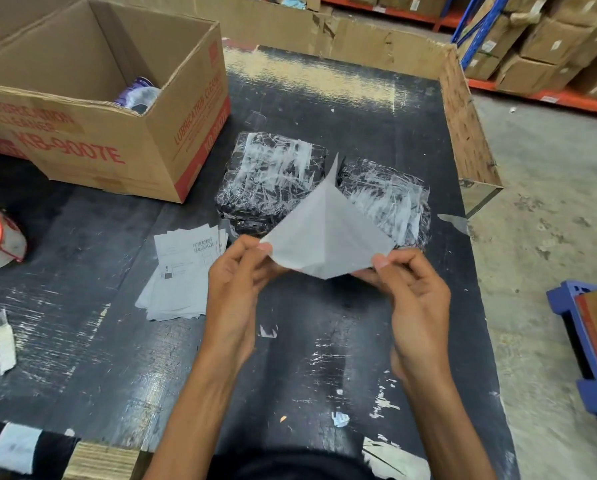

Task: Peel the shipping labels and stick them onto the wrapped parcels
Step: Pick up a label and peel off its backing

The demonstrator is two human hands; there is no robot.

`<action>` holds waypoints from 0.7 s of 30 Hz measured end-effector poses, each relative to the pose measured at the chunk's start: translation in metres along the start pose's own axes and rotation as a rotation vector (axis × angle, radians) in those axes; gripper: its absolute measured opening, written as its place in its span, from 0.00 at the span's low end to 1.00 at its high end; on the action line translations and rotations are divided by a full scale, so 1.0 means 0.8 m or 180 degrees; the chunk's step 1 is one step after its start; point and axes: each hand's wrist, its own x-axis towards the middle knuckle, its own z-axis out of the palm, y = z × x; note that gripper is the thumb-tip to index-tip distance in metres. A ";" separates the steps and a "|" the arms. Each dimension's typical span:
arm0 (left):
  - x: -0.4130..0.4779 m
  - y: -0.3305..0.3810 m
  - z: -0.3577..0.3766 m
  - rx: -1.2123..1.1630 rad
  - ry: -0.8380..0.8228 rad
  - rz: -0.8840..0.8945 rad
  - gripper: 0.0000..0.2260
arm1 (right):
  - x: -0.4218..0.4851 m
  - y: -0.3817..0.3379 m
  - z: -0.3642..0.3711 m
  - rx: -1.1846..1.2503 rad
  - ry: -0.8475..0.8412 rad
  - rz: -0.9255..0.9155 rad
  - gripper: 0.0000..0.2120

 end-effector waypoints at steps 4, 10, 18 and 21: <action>-0.001 -0.011 0.005 -0.0417 0.0223 -0.0208 0.13 | -0.005 0.027 -0.006 0.1032 0.0214 0.0861 0.08; 0.008 -0.006 -0.018 -0.0384 0.0655 -0.0067 0.13 | -0.005 0.039 -0.047 0.1184 0.0576 0.0999 0.10; 0.020 0.014 -0.053 -0.0101 0.1216 -0.0088 0.11 | 0.011 0.059 -0.128 0.0882 0.1448 0.0897 0.06; 0.025 0.026 -0.071 0.0037 0.1417 0.0221 0.06 | -0.010 0.053 -0.136 -0.0565 0.2017 -0.0318 0.07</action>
